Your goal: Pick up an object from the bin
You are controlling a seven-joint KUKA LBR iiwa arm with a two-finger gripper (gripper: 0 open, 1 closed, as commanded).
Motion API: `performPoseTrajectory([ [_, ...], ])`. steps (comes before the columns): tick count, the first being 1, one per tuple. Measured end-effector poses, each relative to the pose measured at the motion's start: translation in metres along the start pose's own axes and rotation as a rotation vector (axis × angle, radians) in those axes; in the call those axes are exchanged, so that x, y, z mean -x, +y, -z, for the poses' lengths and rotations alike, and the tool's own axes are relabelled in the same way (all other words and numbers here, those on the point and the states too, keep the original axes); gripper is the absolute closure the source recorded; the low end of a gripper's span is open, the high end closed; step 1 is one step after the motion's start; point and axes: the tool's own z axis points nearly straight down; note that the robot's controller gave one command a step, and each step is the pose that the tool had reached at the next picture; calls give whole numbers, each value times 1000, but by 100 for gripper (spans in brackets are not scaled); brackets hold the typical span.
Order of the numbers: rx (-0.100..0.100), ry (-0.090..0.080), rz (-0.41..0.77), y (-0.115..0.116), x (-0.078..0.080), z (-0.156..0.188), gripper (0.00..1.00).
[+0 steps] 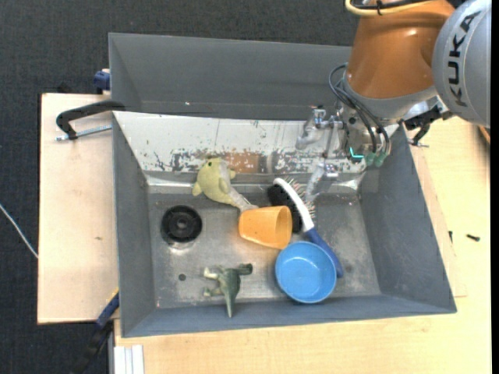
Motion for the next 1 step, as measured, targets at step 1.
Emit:
performPoseTrajectory([
  [1, 4, -20, -244, 16, -3, -145, 0],
])
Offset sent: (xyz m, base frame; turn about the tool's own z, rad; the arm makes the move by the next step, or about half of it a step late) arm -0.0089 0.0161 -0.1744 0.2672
